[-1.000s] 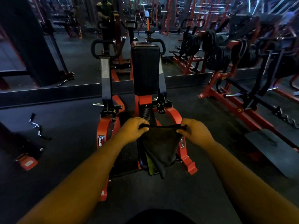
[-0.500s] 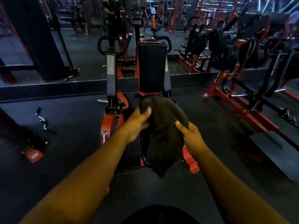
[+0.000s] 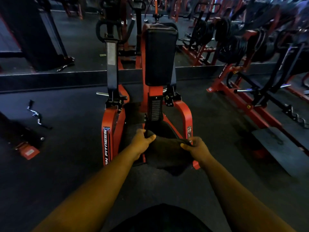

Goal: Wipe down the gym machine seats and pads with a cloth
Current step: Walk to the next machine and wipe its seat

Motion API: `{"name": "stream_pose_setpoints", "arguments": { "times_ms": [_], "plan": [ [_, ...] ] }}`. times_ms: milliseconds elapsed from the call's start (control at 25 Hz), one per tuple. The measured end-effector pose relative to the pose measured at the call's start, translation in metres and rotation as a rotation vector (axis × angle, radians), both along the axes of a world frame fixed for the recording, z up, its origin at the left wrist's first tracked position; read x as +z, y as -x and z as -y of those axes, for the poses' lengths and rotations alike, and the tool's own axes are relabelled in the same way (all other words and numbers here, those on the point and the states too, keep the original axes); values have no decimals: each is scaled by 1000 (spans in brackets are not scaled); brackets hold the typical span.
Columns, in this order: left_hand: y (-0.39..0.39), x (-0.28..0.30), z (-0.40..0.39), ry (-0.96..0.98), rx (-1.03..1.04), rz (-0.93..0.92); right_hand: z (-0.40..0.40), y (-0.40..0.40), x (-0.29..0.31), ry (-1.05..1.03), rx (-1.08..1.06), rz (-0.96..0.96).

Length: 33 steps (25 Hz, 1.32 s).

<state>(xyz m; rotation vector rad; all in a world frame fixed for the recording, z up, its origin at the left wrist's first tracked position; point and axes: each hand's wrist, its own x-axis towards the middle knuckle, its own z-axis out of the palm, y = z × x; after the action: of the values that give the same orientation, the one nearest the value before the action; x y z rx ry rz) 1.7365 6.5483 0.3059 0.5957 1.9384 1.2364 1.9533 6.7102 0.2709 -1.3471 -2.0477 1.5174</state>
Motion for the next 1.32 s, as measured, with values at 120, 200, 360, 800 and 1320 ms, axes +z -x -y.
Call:
{"name": "stream_pose_setpoints", "arguments": {
  "times_ms": [120,200,360,800,1320],
  "plan": [
    [7,-12,6,-9,-99,109,22,9,10,-54,-114,-82],
    [15,-24,6,122,-350,-108,26,5,11,-99,150,33],
    [23,-44,-16,301,-595,-592,10,16,0,-433,447,419],
    [68,-83,-187,303,-494,-947,-157,55,-29,-543,268,178],
    [59,-303,-174,538,-120,-421,-152,119,-224,-469,764,657]
  ]
}}
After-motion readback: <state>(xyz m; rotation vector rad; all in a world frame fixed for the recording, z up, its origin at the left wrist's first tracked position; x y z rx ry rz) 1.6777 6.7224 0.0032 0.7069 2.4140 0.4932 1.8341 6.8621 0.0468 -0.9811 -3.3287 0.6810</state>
